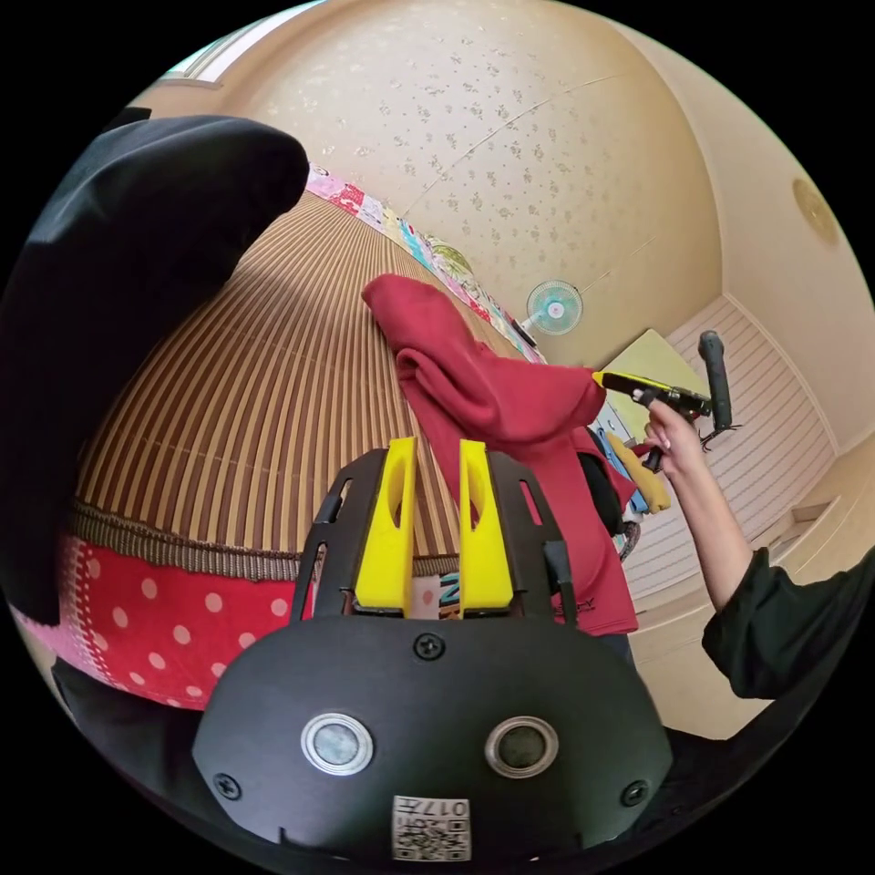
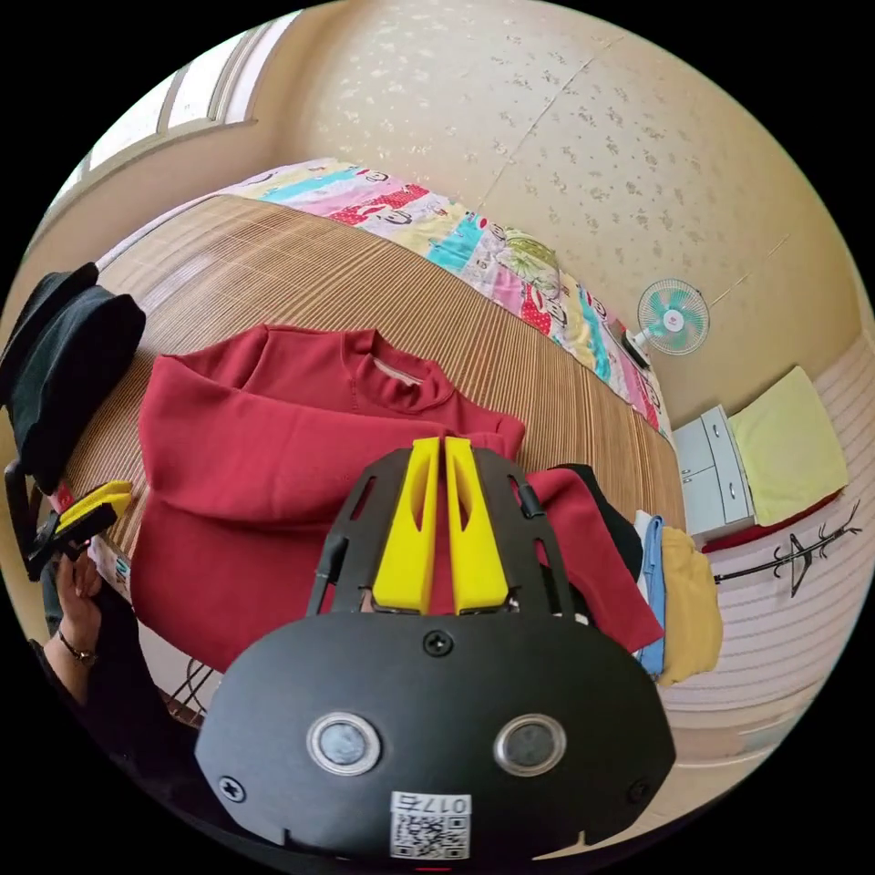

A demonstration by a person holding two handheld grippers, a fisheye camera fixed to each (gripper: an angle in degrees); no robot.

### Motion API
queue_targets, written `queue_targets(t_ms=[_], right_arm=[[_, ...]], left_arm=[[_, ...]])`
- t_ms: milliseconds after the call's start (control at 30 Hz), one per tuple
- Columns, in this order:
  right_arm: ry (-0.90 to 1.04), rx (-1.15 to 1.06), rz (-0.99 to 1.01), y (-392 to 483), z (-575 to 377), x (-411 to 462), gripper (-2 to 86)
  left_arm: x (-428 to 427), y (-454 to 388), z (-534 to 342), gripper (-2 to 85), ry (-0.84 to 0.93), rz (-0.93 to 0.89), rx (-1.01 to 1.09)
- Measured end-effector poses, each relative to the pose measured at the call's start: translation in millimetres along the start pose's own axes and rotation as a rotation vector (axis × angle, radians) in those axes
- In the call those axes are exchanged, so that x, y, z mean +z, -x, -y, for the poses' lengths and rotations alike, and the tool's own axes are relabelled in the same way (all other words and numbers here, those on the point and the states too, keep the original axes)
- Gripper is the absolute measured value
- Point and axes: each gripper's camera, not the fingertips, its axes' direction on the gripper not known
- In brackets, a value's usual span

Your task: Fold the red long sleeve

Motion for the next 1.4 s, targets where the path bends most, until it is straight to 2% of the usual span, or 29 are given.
queue_targets(t_ms=[100, 167, 233, 300, 367, 467, 567, 700, 800, 900, 1033, 1100, 1300, 1400], right_arm=[[0.090, 0.135, 0.011, -38, 25, 57, 3.5], [0.271, 0.300, -0.002, -71, 26, 112, 6.0], [0.244, 0.330, 0.063, -74, 25, 113, 8.3], [0.091, 0.241, 0.174, -53, 28, 88, 9.3], [-0.025, 0.054, 0.355, -8, 37, 60, 9.7], [-0.062, -0.149, 0.640, 47, 59, 38, 10.8], [-0.048, -0.306, 0.798, 102, 85, 27, 11.7], [0.097, -0.469, 0.645, 175, 108, 45, 11.2], [0.115, -0.528, 0.557, 204, 112, 53, 5.4], [0.001, -0.391, 0.518, 193, 117, 43, 3.8], [-0.067, -0.041, 0.509, 157, 112, 61, 2.6], [0.036, -0.042, 0.558, 155, 115, 78, 2.9], [-0.206, -0.068, 0.461, 102, 73, -22, 5.7], [-0.254, 0.022, 0.470, 42, 22, -55, 5.8]], left_arm=[[-2, 1, 4, 7.9, -0.005, -0.001, -0.003], [-3, 2, 6, 7.9, -0.009, -0.003, -0.006], [-6, 2, 10, 7.9, -0.019, -0.013, -0.008], [-7, 1, 13, 8.0, -0.028, -0.016, -0.002], [-7, -2, 16, 8.4, -0.033, -0.017, 0.014], [-1, -9, 19, 10.2, -0.017, -0.011, 0.043], [7, -20, 22, 10.9, 0.014, 0.004, 0.087], [18, -29, 28, 10.6, 0.053, 0.037, 0.116], [25, -25, 34, 6.4, 0.105, 0.053, 0.091], [15, -19, 41, 3.0, 0.102, 0.037, 0.071], [13, -7, 45, 1.5, 0.113, 0.018, -0.003], [12, -3, 47, 1.3, 0.108, -0.007, -0.015], [-8, 20, 50, -0.8, 0.025, -0.004, -0.116], [-15, 23, 50, -0.9, 0.000, -0.027, -0.123]])
